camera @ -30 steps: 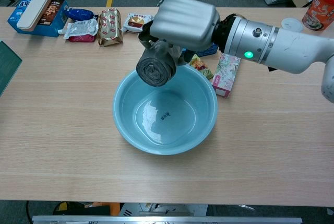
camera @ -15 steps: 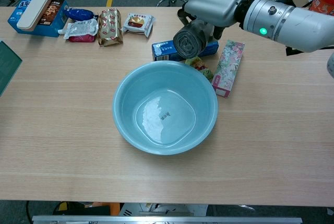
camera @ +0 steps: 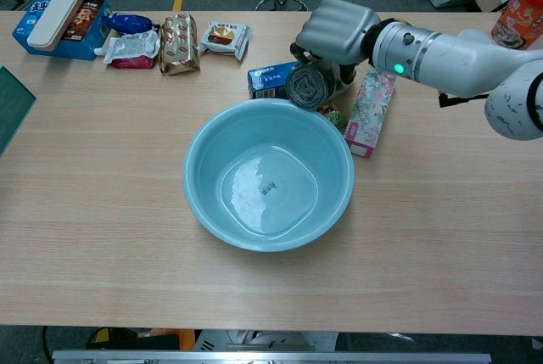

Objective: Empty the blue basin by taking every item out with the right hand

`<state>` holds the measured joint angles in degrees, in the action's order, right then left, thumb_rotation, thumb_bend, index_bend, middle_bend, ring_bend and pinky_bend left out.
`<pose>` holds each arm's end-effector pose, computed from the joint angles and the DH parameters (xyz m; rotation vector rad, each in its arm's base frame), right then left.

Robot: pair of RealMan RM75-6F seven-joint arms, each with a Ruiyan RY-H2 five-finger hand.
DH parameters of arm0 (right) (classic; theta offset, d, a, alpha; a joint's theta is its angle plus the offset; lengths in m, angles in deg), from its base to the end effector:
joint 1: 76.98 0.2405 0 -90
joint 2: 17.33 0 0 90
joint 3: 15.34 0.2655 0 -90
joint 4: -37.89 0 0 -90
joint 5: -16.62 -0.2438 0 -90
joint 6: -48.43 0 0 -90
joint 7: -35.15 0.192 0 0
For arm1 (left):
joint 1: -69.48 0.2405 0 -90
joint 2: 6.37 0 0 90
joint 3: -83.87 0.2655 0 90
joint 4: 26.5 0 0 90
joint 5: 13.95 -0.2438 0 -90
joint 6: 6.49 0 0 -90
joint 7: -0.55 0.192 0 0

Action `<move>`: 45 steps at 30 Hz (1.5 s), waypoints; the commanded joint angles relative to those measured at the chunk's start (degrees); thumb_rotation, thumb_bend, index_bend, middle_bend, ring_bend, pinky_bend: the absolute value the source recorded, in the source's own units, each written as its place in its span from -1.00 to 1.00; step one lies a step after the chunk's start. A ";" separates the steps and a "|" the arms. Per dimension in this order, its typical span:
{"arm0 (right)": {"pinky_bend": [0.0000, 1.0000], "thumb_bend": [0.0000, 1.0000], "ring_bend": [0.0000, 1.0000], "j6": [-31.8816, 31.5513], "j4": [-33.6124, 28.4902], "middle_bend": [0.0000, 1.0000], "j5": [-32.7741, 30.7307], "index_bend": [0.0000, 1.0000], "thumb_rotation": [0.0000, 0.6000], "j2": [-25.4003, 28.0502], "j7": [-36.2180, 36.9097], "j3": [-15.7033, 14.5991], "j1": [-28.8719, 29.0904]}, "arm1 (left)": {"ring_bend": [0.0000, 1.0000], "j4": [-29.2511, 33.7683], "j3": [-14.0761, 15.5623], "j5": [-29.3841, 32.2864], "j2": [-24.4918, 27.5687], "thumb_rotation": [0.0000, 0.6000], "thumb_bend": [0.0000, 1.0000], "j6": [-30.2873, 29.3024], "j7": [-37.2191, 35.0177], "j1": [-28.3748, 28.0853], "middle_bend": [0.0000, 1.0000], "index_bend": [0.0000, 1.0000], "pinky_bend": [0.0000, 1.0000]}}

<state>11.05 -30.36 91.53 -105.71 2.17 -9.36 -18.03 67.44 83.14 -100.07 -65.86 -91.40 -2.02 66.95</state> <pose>-0.1044 -0.4625 -0.0901 2.2639 -0.1345 0.5186 -0.3468 0.2096 0.1499 -1.3825 -0.9490 -0.8463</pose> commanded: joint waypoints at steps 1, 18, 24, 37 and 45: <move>0.09 0.12 -0.31 1.37 -2.54 -0.25 -4.36 -0.32 1.00 0.96 -4.61 -0.30 0.35 | -0.37 -0.10 -0.07 -0.02 -0.09 1.00 -0.29 0.00 -0.11 -0.07 -0.24 -0.19 -0.39; -0.12 0.09 -0.55 -17.62 -24.23 -0.53 -6.92 -0.87 1.00 19.22 -2.53 -0.52 -10.66 | -0.37 -0.79 -1.68 -0.23 0.29 1.00 -0.29 0.91 -0.44 -2.26 -0.24 -0.19 -0.39; -0.03 0.08 -0.37 -27.83 -29.64 -0.33 -5.09 -0.50 1.00 27.54 -0.04 -2.28 -18.99 | -0.37 -0.76 -2.35 0.77 0.38 1.00 -0.29 1.13 -0.20 -2.68 -0.24 -0.19 -0.38; 0.04 0.08 -0.20 -47.56 -35.03 -0.14 -1.56 -0.20 1.00 37.50 6.01 -6.39 -37.67 | -0.37 -0.62 -3.56 2.50 -1.04 1.00 -0.29 0.31 1.86 -2.95 -0.24 -0.19 -0.38; 0.05 0.08 -0.17 -52.05 -34.41 -0.12 1.32 -0.17 1.00 37.44 9.60 -7.98 -44.50 | -0.37 -0.42 -3.65 2.08 -1.56 1.00 -0.29 -1.13 3.33 -2.61 -0.24 -0.19 -0.40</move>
<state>-40.78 -65.07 92.21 -68.24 10.70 -16.98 -61.64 67.06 79.46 -97.84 -67.26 -92.33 1.08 64.27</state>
